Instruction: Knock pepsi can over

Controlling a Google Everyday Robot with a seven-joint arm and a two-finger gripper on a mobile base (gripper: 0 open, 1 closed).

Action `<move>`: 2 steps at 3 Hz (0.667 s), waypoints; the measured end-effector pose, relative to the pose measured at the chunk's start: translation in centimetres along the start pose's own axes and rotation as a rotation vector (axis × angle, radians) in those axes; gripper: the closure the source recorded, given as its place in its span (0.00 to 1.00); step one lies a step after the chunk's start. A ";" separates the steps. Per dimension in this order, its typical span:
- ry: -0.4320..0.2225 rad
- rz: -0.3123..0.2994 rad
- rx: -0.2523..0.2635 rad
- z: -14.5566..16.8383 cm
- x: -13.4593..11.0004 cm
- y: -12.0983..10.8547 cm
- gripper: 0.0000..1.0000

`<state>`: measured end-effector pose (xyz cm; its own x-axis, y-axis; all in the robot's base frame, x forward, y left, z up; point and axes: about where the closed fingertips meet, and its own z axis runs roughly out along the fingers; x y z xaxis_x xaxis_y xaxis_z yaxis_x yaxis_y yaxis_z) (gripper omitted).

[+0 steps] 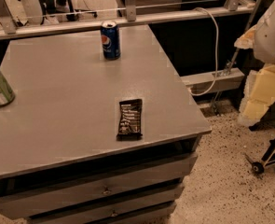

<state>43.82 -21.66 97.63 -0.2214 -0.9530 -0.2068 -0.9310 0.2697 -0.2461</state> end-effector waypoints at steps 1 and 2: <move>0.000 0.000 0.000 0.0 0.0 0.0 0.00; -0.038 0.007 0.014 1.6 -0.9 -1.8 0.00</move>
Offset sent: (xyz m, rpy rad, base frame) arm 0.0636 0.0159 -0.0288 0.0948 -0.0461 -0.0008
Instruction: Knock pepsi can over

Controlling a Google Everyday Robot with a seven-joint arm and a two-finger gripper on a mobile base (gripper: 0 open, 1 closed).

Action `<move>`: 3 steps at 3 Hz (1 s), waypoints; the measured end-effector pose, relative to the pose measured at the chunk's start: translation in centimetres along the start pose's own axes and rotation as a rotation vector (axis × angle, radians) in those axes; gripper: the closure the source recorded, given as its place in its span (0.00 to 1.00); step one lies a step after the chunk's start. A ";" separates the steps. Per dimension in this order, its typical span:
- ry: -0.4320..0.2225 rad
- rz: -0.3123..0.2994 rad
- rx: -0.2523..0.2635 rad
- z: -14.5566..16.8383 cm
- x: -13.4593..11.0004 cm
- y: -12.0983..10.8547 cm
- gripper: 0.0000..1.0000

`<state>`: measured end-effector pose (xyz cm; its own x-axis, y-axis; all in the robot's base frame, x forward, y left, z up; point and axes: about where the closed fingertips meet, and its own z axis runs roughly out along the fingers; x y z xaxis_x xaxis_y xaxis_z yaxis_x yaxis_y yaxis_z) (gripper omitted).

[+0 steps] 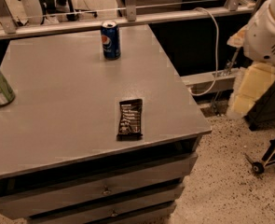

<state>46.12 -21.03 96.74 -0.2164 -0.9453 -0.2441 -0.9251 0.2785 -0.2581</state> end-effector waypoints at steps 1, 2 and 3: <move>-0.076 0.014 0.064 4.8 -2.5 -6.9 0.00; -0.152 0.032 0.117 8.3 -4.5 -12.6 0.00; -0.171 0.036 0.118 8.4 -4.9 -12.7 0.00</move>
Offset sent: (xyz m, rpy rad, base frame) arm 0.2156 0.0295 -0.0429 0.1826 -0.2135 -0.0284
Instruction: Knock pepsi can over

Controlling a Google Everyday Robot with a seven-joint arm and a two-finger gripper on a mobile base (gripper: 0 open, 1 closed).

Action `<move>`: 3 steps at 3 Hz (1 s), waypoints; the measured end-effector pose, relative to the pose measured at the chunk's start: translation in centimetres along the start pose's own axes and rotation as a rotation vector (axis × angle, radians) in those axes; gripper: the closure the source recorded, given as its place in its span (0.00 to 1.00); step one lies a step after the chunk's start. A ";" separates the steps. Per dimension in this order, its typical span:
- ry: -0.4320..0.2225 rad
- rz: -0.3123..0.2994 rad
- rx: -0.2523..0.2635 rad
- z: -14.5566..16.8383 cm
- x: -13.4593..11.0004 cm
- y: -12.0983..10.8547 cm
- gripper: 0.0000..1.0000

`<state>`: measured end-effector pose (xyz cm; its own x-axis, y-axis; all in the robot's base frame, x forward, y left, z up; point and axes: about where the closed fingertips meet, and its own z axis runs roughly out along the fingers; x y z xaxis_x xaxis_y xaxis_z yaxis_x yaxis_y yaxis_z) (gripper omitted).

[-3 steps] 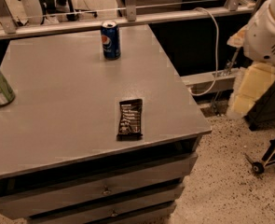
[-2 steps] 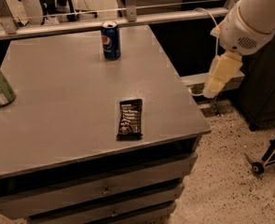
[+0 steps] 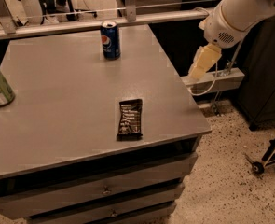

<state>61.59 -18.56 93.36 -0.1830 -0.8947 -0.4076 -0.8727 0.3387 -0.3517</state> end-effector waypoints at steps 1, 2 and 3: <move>-0.089 0.021 0.004 0.7 -1.8 -0.6 0.00; -0.236 0.056 0.006 2.9 -6.6 -2.6 0.00; -0.442 0.107 -0.017 5.7 -12.8 -5.1 0.00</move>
Offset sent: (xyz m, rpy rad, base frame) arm 0.1096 0.1166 0.0370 0.4564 -0.1535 0.0539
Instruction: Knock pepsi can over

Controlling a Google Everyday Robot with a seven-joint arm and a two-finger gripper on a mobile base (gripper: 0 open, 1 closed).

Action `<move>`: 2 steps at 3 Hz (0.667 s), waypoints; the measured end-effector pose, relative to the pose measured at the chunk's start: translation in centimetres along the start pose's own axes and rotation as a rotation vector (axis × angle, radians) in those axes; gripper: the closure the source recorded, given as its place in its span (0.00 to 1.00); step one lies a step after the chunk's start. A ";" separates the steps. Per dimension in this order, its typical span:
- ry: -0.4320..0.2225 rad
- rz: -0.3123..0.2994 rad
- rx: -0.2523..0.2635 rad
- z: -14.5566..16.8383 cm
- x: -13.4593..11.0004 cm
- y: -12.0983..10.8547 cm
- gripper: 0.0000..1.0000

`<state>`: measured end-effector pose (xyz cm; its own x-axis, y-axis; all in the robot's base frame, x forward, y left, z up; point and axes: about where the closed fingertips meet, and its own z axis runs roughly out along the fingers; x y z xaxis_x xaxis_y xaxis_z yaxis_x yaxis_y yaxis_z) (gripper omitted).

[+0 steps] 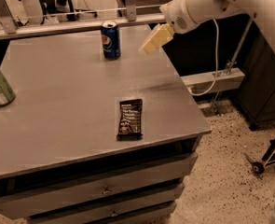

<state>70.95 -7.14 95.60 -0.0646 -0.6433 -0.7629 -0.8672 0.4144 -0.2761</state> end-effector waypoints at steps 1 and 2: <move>-0.120 0.045 -0.014 3.9 -2.5 -0.7 0.00; -0.206 0.079 -0.039 7.6 -3.7 -0.7 0.00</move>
Offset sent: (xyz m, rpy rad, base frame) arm 0.0630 0.0918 -0.0341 0.3098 0.0096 0.0428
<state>75.54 -0.16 94.12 -0.0347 -0.4634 -0.8855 -0.8821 0.4306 -0.1908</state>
